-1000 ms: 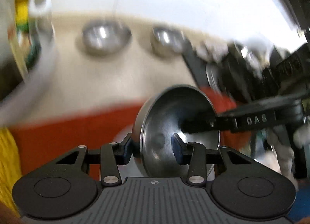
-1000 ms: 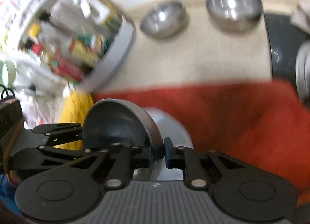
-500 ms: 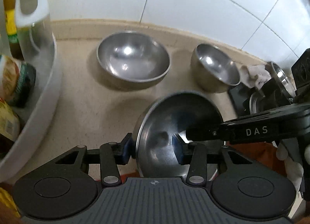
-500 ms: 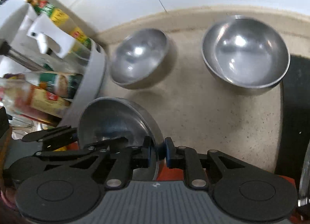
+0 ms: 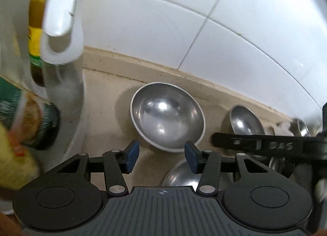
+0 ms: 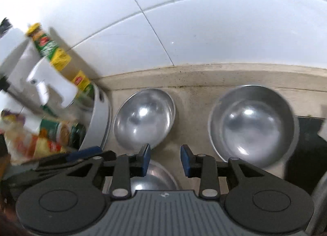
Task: Organize plates and bowls
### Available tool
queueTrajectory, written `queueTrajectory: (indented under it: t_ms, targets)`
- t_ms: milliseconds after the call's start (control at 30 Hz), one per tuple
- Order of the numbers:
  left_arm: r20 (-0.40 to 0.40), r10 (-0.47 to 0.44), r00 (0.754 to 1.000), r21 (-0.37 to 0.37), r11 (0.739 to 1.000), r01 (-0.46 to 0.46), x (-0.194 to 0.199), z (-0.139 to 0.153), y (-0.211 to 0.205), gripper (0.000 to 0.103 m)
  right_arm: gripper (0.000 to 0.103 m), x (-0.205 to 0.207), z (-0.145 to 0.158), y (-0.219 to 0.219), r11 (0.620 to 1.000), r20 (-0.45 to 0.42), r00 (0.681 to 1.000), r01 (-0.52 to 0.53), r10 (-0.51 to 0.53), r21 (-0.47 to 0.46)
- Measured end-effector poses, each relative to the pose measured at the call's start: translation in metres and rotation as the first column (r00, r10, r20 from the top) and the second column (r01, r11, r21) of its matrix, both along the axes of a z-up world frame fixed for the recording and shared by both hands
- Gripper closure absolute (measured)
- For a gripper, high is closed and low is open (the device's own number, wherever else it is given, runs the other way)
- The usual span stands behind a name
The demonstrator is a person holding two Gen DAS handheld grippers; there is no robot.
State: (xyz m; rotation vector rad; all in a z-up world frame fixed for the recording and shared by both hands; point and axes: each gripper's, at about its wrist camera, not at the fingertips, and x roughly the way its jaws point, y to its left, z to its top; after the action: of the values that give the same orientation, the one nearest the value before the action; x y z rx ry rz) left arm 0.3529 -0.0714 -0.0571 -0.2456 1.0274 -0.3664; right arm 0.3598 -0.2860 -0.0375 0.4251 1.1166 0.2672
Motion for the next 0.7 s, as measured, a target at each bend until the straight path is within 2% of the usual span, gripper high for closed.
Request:
queueTrajectory:
  t_ms: [100, 133, 200, 300, 433, 700]
  targets:
    - [-0.008, 0.039, 0.999, 0.022, 0.999, -0.039, 0.015, -0.010, -0.011, 0.044, 0.074, 0.015, -0.016, 0.009, 1.000, -0.007, 1.000, 0.027, -0.027, 0.007]
    - [-0.004, 0.048, 0.999, 0.035, 0.998, -0.048, 0.019, -0.013, -0.012, 0.046, 0.074, 0.019, -0.020, 0.011, 0.999, -0.003, 0.999, 0.034, -0.034, -0.004]
    - [-0.024, 0.064, 0.998, 0.064, 0.996, -0.062, 0.027, -0.021, -0.015, 0.056, 0.076, 0.029, -0.028, 0.014, 0.999, -0.001, 1.000, 0.029, -0.029, -0.025]
    - [-0.022, 0.065, 0.998, 0.104, 0.993, -0.063, 0.029, -0.029, -0.017, 0.058, 0.084, 0.034, -0.036, 0.018, 0.999, -0.006, 1.000, 0.027, -0.027, -0.031]
    - [-0.021, 0.064, 0.998, 0.105, 0.993, -0.062, 0.029, -0.029, -0.017, 0.058, 0.084, 0.035, -0.035, 0.015, 1.000, -0.004, 1.000, 0.028, -0.028, -0.013]
    - [0.069, 0.057, 0.996, 0.105, 0.992, -0.064, 0.019, 0.005, -0.015, 0.058, 0.085, 0.028, -0.003, 0.010, 0.999, 0.053, 0.998, 0.026, -0.027, 0.019]
